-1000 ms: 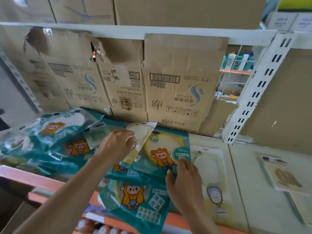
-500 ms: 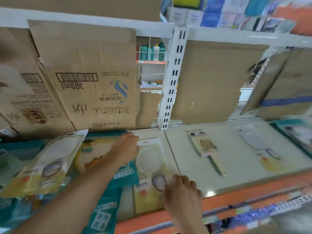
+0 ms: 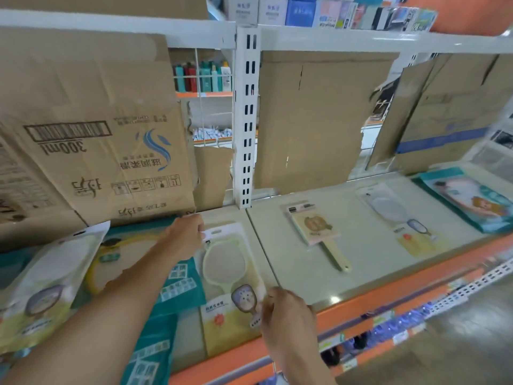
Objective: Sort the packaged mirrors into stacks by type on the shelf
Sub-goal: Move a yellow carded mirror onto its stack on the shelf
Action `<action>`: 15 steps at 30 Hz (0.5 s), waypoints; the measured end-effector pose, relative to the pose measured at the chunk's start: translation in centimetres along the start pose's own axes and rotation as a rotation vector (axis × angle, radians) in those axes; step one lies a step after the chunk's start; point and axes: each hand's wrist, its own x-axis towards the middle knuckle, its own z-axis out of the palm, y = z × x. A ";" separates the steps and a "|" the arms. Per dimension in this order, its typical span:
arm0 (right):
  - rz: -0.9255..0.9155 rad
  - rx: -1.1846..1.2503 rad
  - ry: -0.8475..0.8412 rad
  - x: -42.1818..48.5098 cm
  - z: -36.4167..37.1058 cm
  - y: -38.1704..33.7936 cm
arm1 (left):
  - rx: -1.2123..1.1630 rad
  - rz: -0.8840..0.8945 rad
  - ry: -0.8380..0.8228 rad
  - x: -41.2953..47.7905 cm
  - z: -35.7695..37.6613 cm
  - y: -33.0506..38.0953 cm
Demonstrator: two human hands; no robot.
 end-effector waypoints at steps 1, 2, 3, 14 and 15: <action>-0.006 0.013 0.012 0.0 -0.1 0.1 | -0.011 0.001 0.009 0.0 -0.1 0.0; -0.011 0.023 0.023 0.1 -0.3 0.1 | -0.028 0.003 0.019 0.0 -0.2 0.0; -0.015 0.032 0.032 0.1 -0.5 0.2 | -0.050 0.007 0.034 -0.1 -0.4 0.1; 0.000 0.000 0.099 -0.1 -2.2 0.8 | -0.175 0.088 0.084 0.0 -1.5 1.6; 0.001 0.007 0.102 -0.3 -2.4 0.9 | -0.197 0.099 0.086 0.0 -1.4 1.8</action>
